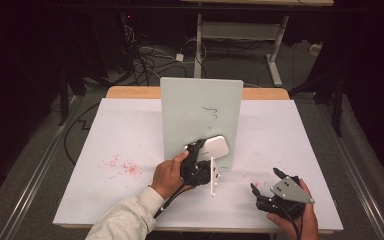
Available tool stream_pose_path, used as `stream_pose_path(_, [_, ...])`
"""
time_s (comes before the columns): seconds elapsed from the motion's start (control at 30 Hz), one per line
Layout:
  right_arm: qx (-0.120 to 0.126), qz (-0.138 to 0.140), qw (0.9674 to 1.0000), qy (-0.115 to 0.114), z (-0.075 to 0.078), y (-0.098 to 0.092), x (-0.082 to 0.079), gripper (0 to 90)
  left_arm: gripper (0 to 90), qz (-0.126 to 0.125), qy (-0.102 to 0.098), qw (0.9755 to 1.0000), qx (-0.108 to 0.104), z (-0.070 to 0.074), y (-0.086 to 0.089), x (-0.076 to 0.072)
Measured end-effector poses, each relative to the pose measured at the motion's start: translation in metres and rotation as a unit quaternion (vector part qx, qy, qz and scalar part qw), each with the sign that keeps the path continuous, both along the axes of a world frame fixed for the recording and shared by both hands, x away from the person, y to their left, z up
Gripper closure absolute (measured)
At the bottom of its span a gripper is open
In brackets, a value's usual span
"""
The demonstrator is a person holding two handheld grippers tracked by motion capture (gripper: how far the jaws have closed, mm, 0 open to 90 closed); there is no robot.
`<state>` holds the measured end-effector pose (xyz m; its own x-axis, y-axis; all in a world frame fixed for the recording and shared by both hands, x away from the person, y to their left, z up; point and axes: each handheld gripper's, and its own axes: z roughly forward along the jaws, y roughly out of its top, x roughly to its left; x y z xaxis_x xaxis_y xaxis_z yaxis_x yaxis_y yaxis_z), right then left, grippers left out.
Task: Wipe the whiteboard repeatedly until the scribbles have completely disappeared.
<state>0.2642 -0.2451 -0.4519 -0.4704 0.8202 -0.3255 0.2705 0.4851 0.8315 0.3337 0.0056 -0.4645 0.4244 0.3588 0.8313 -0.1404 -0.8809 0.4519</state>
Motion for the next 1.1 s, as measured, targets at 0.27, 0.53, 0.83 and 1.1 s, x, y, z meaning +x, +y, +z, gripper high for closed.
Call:
stream_pose_path(0.27, [0.002,-0.001,1.0000,-0.001,0.000,0.000,0.000,18.4,29.2,-0.003,0.006,0.9998,-0.017,0.012,0.003,0.005])
stream_pose_path(0.53, [0.002,0.001,1.0000,0.000,0.000,0.001,0.000,18.4,29.2,0.006,0.001,0.9991,-0.042,0.039,0.009,0.016])
stream_pose_path(0.83, [-0.001,0.002,1.0000,0.002,-0.001,0.000,0.000,18.5,29.2,0.016,0.003,0.9970,-0.076,0.065,0.013,0.027])
stream_pose_path(1.1, [-0.001,0.004,1.0000,0.004,-0.001,0.000,0.000,18.5,29.2,0.031,-0.005,0.9940,-0.105,0.092,0.014,0.037])
